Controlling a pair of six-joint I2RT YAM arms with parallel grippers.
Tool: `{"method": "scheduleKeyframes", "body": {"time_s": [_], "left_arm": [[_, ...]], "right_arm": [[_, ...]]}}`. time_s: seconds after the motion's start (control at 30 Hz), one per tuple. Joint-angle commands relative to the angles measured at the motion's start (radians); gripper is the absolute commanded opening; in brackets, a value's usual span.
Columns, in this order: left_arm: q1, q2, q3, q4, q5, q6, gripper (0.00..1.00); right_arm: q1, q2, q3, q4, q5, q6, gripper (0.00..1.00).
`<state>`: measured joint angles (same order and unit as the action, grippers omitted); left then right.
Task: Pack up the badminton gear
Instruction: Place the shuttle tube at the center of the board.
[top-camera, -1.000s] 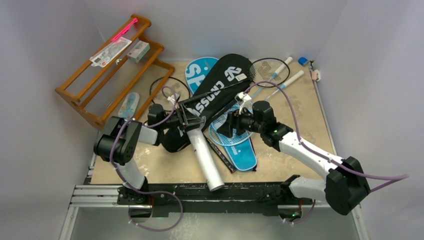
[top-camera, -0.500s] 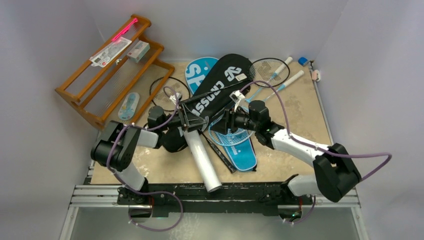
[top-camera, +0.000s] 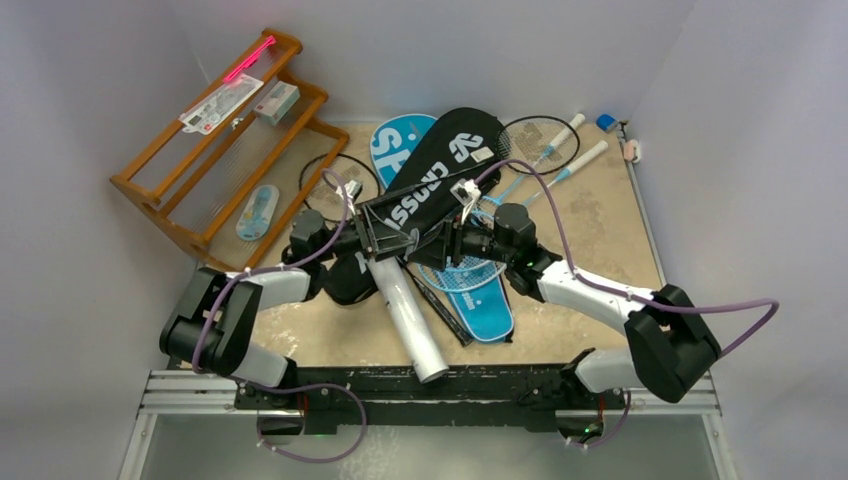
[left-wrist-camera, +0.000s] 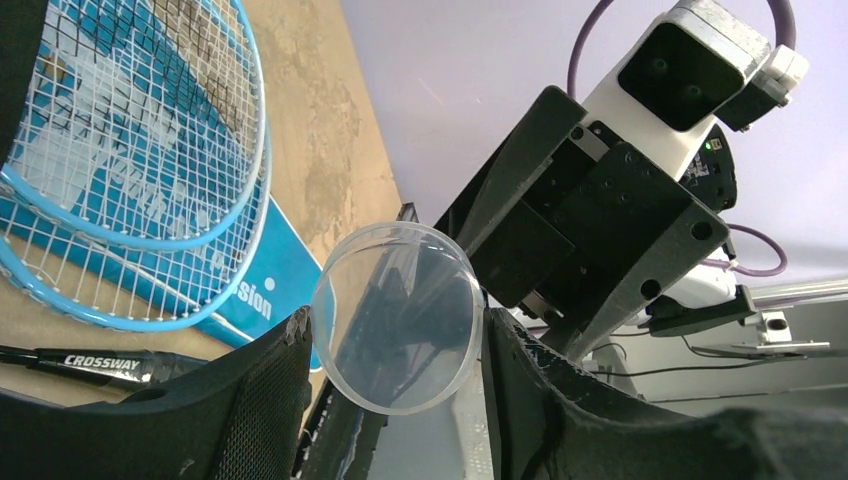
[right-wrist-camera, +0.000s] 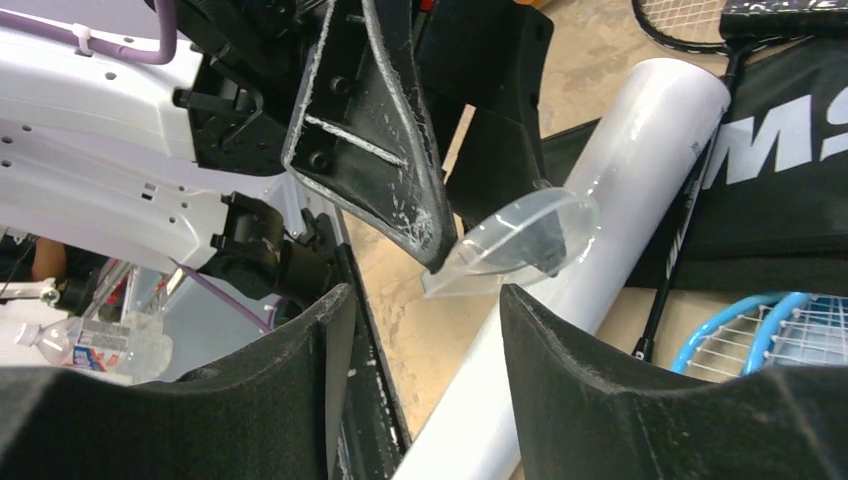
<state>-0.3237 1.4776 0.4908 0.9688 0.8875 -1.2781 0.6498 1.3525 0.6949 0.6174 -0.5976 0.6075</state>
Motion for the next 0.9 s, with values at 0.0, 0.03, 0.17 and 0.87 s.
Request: {"method": "scheduleKeyframes", "body": {"time_s": [0.0,0.03,0.17,0.87], "left_arm": [[-0.021,-0.037,0.027,-0.008,-0.022,0.022,0.53],[-0.024,-0.041,0.026,-0.008,-0.025,0.019,0.53],[-0.033,-0.059,0.025,-0.019,-0.035,0.016,0.54],[-0.032,-0.52,0.127,-1.08,-0.617,0.411,0.85]], "right_arm": [[0.013,-0.011,0.024,0.055,-0.011,0.004,0.54],[0.014,-0.006,0.027,0.06,-0.012,0.007,0.51],[0.016,0.006,0.033,0.087,-0.012,0.025,0.35],[0.016,-0.191,-0.014,-0.306,0.195,-0.141,0.0]]}}
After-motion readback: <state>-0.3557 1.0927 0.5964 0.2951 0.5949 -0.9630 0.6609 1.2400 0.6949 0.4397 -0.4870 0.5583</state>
